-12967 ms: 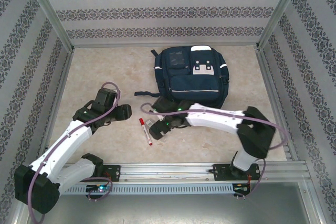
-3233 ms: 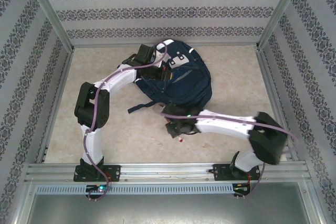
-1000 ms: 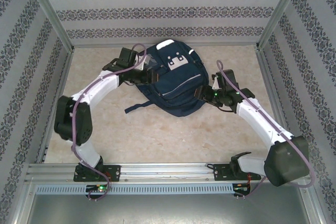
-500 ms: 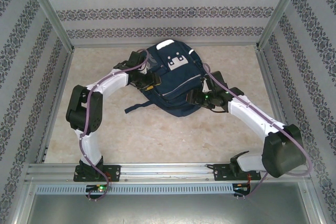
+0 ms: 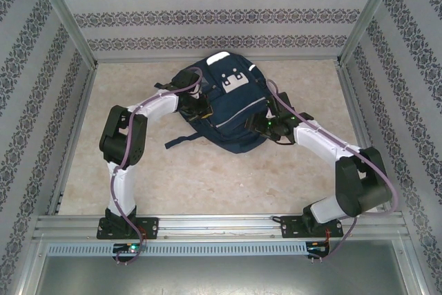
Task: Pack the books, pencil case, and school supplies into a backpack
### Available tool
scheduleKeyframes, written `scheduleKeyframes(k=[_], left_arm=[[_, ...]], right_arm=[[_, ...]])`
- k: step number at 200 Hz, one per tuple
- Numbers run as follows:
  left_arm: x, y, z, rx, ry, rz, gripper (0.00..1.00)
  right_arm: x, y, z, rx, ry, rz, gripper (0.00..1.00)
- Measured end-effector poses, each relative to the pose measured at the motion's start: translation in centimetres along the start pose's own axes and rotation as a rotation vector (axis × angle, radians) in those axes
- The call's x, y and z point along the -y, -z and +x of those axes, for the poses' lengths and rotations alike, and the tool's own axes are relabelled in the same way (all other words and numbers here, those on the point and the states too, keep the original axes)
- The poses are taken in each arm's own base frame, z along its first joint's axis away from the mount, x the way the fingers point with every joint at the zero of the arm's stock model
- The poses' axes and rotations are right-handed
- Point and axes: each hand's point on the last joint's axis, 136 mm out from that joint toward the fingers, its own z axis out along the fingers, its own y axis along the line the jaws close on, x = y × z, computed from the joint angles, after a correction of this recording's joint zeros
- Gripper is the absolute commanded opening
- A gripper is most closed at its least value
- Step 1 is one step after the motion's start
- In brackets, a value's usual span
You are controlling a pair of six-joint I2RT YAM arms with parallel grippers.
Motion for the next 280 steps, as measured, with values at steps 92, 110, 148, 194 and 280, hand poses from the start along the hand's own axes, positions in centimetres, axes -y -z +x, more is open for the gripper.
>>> scheduleKeyframes(k=[92,110,148,194,280], left_arm=[[-1.8,3.3,7.0,0.067,0.205,0.062,0.00],[-2.4,3.4,7.2,0.086,0.261,0.068,0.00],[-1.9,4.7,7.1,0.131,0.327,0.094,0.00],[-1.4,5.3,7.5,0.164,0.398,0.110,0.00],[-0.3,5.8,8.2,0.151,0.443,0.138,0.00]], right_arm=[[-0.7,-6.6,-5.8,-0.037,-0.025,-0.109,0.40],[-1.5,-7.4,-6.8,-0.035,-0.018,-0.139,0.38],[-2.4,-6.6,-7.4,-0.010,-0.003,-0.161,0.57],[-3.9,0.2,-1.4,0.031,-0.077,-0.128,0.53],[-11.4,-2.6,10.5,0.058,-0.082,-0.023,0.35]])
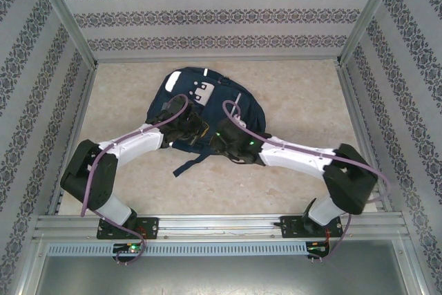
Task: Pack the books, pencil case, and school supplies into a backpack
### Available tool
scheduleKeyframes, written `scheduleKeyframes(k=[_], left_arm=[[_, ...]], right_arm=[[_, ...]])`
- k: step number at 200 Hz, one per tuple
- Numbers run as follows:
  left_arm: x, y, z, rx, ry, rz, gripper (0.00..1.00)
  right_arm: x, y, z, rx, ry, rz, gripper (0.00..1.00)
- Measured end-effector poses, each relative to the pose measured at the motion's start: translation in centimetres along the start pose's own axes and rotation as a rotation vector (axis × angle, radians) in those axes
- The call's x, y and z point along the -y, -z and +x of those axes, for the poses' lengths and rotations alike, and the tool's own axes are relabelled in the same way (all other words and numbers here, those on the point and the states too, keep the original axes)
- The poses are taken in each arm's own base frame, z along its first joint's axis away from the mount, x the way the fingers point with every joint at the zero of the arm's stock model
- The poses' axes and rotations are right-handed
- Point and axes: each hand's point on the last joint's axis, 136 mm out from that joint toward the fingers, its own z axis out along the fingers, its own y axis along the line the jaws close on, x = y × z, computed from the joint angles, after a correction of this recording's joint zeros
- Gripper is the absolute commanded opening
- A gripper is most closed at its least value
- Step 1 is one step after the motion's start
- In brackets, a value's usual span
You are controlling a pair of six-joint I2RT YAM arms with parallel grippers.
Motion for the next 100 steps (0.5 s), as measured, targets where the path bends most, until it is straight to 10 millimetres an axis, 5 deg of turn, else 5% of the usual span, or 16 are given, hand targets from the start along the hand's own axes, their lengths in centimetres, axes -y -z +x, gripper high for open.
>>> scheduleKeyframes(k=[72,100], left_arm=[[0.5,0.7,0.2,-0.006,-0.005,0.021,0.00],[0.5,0.7,0.3,-0.009,-0.005,0.022,0.00]], right_arm=[[-2.0,-1.3,-1.3,0.141,-0.095,0.000,0.33],[-2.0,-1.3,-1.2,0.144,-0.165,-0.004,0.41]])
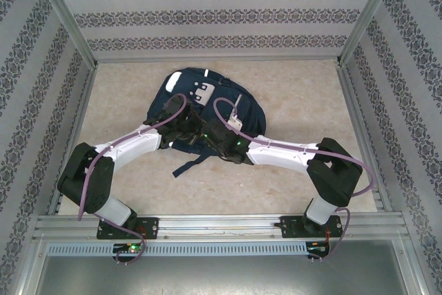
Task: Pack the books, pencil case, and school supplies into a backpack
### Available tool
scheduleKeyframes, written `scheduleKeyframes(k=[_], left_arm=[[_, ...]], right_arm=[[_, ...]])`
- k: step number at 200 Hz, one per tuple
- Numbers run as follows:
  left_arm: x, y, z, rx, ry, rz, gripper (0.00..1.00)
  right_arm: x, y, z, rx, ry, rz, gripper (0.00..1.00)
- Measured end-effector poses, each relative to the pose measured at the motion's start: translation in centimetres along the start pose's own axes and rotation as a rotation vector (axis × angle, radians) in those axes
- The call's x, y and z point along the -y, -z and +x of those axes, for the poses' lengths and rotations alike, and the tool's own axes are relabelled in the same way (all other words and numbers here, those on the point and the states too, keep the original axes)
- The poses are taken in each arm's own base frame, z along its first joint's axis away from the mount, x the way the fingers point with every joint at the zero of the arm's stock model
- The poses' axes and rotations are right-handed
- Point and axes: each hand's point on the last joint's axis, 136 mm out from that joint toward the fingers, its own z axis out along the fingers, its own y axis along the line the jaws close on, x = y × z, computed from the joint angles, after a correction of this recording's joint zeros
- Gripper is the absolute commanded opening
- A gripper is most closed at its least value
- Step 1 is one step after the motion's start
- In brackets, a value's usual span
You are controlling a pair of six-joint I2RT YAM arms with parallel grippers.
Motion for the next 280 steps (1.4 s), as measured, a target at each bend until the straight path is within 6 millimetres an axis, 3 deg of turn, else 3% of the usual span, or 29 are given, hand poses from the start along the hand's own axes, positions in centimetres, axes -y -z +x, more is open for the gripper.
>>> scheduleKeyframes(k=[29,78,137,166,236,280], left_arm=[[0.0,0.0,0.1,-0.003,0.000,0.001,0.00],[0.1,0.0,0.1,-0.006,0.000,0.002,0.00],[0.0,0.0,0.1,-0.003,-0.002,0.001,0.00],[0.2,0.2,0.1,-0.002,-0.009,0.007,0.00],[0.1,0.5,0.5,-0.053,-0.094,0.013,0.00],[-0.4,1.3,-0.1,-0.116,-0.187,0.009,0.00]], right_arm=[[0.1,0.0,0.1,0.001,-0.083,0.003,0.42],[0.0,-0.4,0.3,-0.004,-0.122,0.000,0.30],[0.4,-1.4,0.3,0.012,-0.028,0.013,0.00],[1.1,-0.6,0.0,0.021,0.067,0.009,0.00],[5.4,2.2,-2.2,-0.042,0.365,-0.010,0.00],[5.5,3.0,-2.4,-0.148,0.648,-0.121,0.00]])
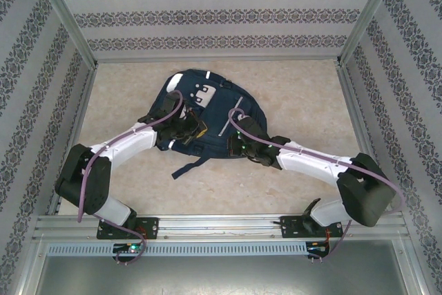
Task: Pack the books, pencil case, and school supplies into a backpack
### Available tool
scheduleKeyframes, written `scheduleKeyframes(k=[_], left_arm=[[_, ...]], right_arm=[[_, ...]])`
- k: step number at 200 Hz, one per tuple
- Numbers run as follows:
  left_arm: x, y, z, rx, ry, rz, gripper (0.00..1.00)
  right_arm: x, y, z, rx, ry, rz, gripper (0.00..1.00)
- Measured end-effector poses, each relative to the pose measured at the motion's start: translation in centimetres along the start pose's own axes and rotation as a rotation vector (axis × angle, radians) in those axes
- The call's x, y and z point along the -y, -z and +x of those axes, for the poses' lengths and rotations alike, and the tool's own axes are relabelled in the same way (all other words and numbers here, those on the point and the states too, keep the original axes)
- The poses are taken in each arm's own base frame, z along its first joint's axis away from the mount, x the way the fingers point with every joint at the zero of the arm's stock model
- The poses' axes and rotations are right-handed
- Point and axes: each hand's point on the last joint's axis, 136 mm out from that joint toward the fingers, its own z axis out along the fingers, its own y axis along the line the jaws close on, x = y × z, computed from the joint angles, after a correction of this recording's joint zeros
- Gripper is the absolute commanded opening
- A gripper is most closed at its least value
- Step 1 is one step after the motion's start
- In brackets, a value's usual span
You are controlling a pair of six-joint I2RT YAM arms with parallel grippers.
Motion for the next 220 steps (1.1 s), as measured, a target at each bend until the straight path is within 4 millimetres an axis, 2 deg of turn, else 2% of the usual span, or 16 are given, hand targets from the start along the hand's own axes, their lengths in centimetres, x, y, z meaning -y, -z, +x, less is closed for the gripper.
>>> scheduleKeyframes(k=[35,78,102,122,153,160,194,205,220], left_arm=[[-0.7,0.6,-0.2,-0.085,-0.074,-0.001,0.01],[-0.8,-1.0,-1.0,-0.241,-0.175,-0.024,0.08],[-1.1,-2.1,-2.5,-0.291,-0.210,-0.061,0.20],[-1.0,-2.8,-4.2,-0.287,-0.247,-0.076,0.35],[-1.2,-1.8,-5.1,-0.228,-0.265,-0.087,0.41],[-1.4,-1.2,-5.0,-0.210,-0.262,-0.094,0.41],[-2.9,2.1,-2.8,-0.142,-0.189,-0.107,0.42],[-3.7,2.6,-2.0,-0.124,-0.149,-0.108,0.43],[-5.0,2.6,-1.2,-0.102,-0.093,-0.125,0.49]], right_arm=[[-1.3,0.7,0.5,-0.027,0.257,-0.082,0.00],[-1.2,0.5,1.6,-0.059,0.442,-0.081,0.00],[-1.7,0.0,2.8,-0.095,0.519,-0.095,0.00],[-2.5,-0.6,3.8,-0.139,0.547,-0.114,0.00],[-3.2,-1.0,4.2,-0.159,0.541,-0.130,0.00],[-3.2,-1.0,4.3,-0.161,0.538,-0.131,0.10],[-3.4,-0.6,4.6,-0.168,0.518,-0.152,0.15],[-3.7,-0.3,4.7,-0.175,0.515,-0.172,0.21],[-4.0,-0.1,5.0,-0.189,0.500,-0.197,0.32]])
